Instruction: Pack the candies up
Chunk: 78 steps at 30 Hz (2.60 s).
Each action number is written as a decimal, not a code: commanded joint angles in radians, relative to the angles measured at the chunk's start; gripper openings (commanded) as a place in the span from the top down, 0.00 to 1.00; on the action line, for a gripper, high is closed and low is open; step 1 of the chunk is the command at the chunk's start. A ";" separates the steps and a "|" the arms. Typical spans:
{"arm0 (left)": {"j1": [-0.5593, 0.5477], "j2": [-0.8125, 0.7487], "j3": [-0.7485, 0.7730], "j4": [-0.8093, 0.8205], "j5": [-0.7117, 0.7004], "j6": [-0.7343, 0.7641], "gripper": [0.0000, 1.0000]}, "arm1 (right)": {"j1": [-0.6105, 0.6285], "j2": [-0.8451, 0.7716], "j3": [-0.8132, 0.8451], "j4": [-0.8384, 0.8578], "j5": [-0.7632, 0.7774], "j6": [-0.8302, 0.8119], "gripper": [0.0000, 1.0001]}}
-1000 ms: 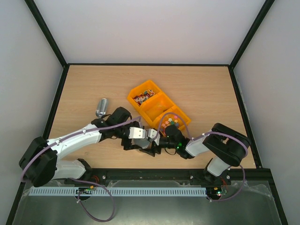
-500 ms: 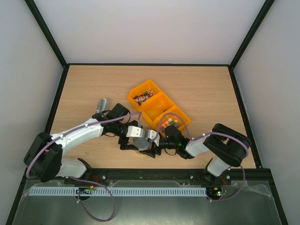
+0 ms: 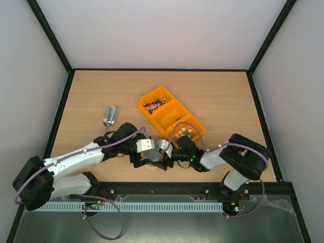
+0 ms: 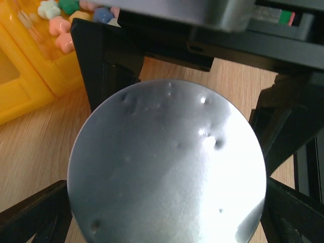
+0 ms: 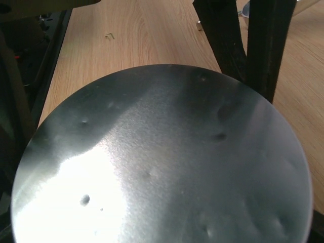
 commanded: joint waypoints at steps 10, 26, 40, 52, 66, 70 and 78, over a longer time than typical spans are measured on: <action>-0.037 0.048 0.007 0.098 -0.040 -0.017 0.14 | 0.004 0.020 -0.001 -0.057 -0.029 -0.021 0.58; 0.026 0.154 0.125 -0.177 0.194 0.439 0.42 | 0.004 0.019 0.032 -0.148 -0.222 -0.181 0.60; 0.012 0.031 0.026 0.098 0.110 0.089 0.06 | 0.002 0.023 0.027 -0.127 -0.125 -0.086 0.60; 0.006 0.041 0.026 0.030 0.134 0.187 0.31 | 0.002 0.017 0.033 -0.163 -0.179 -0.127 0.60; 0.015 0.200 0.159 -0.124 0.256 0.417 0.54 | 0.002 0.018 0.056 -0.229 -0.268 -0.180 0.60; 0.015 0.250 0.201 -0.178 0.280 0.499 0.55 | 0.002 0.019 0.065 -0.235 -0.283 -0.192 0.60; 0.047 0.109 0.112 -0.074 0.229 0.268 0.16 | 0.000 0.021 0.041 -0.158 -0.102 -0.091 0.60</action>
